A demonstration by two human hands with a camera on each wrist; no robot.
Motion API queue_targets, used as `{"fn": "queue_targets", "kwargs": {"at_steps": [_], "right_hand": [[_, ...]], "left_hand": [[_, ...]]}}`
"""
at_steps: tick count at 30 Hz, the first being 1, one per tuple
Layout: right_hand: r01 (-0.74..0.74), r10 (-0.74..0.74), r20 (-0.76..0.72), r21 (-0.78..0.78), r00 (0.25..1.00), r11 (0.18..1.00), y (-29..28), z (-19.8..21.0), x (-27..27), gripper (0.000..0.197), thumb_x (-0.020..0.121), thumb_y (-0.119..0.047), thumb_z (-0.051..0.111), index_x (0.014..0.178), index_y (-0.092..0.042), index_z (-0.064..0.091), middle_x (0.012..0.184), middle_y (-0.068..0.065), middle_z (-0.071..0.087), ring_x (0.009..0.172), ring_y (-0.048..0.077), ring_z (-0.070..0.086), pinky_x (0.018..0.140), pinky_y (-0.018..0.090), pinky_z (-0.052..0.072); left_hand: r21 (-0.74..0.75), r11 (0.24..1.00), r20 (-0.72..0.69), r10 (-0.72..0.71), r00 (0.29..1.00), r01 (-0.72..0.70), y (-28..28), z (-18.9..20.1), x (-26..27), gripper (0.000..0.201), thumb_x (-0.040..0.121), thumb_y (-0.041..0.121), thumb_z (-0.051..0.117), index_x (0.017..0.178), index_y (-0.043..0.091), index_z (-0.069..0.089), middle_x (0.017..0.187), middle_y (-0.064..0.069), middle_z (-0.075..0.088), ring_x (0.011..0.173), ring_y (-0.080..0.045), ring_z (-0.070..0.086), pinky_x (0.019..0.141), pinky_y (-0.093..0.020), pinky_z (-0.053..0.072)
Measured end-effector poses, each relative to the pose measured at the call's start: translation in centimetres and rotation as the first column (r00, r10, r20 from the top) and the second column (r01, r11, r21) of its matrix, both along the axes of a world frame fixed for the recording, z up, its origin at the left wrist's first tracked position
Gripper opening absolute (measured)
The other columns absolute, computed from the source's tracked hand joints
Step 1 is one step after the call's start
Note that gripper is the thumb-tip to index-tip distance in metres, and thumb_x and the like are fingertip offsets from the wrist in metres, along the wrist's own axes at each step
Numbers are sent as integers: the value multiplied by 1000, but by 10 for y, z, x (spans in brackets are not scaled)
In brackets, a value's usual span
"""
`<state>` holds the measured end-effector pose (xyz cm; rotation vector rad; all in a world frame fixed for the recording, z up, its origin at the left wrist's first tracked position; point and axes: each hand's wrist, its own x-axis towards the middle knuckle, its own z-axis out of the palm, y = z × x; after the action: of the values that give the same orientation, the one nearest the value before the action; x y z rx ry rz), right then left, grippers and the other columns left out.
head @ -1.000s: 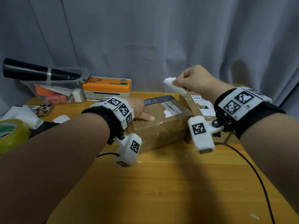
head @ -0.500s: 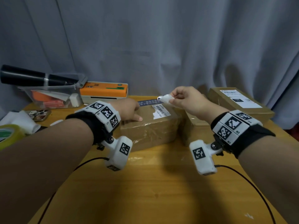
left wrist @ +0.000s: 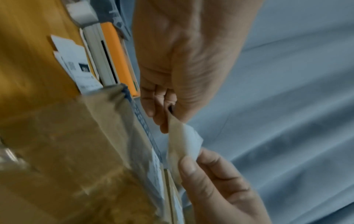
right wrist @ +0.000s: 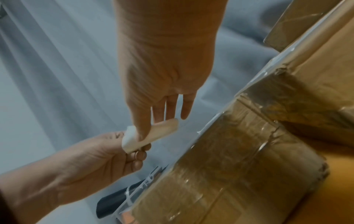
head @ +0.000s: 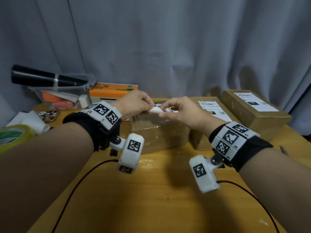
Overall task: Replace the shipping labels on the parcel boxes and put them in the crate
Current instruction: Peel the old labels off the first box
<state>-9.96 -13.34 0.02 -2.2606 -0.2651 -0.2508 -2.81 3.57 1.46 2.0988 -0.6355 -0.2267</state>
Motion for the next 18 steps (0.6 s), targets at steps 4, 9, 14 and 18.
{"fn": "queue_targets", "kwargs": {"at_steps": [4, 9, 14, 18], "right_hand": [[-48, 45, -60, -63, 997, 997, 16, -7, 6, 19, 77, -40, 73, 89, -25, 70, 90, -9, 68, 84, 0, 60, 79, 17, 46], [13, -14, -18, -67, 1000, 998, 41, -15, 6, 41, 93, -44, 51, 76, -10, 64, 60, -7, 52, 57, 6, 48, 58, 22, 39], [120, -135, -39, -270, 990, 955, 50, -29, 2, 37, 94, -39, 52, 76, -8, 62, 70, 3, 58, 71, 21, 56, 60, 28, 39], [214, -217, 14, -240, 976, 947, 53, -34, -7, 25, 94, -32, 54, 98, -11, 67, 98, 6, 67, 92, 19, 60, 76, 27, 46]], "left_hand": [[-3, 997, 2, 80, 997, -80, 28, -6, 0, 14, 91, 3, 54, 79, 9, 57, 66, -5, 54, 39, 1, 50, 41, -11, 42], [153, 986, -111, -45, 993, 62, 63, -24, -13, 21, 87, -5, 54, 76, 13, 55, 56, -1, 55, 43, -4, 50, 43, -13, 41], [588, 785, -87, -174, 981, 192, 82, -49, -28, 14, 85, 3, 58, 79, 15, 56, 63, 3, 56, 57, -10, 48, 53, -20, 38], [739, 670, 58, -171, 984, 73, 83, -74, -30, 11, 90, 11, 53, 88, 10, 63, 86, -5, 65, 77, -15, 54, 62, -22, 41]]}}
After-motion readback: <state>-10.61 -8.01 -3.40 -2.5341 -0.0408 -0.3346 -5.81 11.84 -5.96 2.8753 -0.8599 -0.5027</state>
